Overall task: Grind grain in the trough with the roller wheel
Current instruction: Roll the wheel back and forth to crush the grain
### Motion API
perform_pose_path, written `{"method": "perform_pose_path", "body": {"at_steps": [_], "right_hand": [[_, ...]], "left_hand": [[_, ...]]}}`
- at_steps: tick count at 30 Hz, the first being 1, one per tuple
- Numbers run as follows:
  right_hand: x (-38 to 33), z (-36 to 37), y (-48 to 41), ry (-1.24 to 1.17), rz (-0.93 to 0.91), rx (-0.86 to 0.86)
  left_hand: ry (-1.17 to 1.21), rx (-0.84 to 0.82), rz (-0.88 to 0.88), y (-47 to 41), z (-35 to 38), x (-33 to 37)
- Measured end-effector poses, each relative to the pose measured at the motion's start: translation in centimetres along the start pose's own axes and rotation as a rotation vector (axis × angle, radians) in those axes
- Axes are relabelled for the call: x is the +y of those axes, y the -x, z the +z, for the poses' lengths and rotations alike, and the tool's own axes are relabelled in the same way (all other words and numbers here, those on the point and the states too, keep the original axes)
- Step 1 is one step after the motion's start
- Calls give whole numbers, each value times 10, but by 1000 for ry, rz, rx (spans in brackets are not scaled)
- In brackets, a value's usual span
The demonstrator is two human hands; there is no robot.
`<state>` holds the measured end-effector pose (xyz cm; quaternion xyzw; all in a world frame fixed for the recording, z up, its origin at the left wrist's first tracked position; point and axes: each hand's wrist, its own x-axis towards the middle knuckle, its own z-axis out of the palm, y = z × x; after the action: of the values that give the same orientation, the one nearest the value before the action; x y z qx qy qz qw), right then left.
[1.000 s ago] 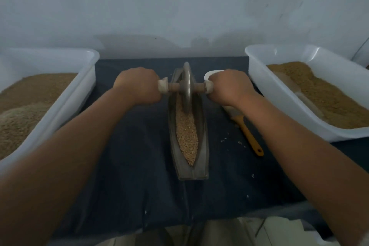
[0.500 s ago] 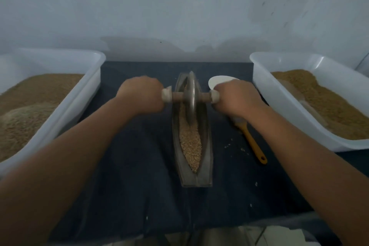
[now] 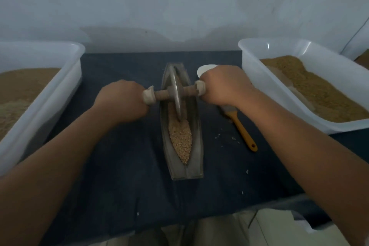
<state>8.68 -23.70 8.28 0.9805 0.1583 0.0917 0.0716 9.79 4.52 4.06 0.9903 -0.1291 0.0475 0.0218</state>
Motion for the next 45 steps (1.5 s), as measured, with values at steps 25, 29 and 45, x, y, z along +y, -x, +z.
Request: {"method": "perform_pose_path", "body": {"at_steps": [25,29,45], "right_hand": [[5,22,35,-150,80,-73],[2,21,69,-132,-53,78],[-1,22,80,-64,-15,94]], "left_hand": [[-131,-15,137,8,-29,11],[-108,59,185,53,-15,-1],[-53,-191,231,45,-29,1]]}}
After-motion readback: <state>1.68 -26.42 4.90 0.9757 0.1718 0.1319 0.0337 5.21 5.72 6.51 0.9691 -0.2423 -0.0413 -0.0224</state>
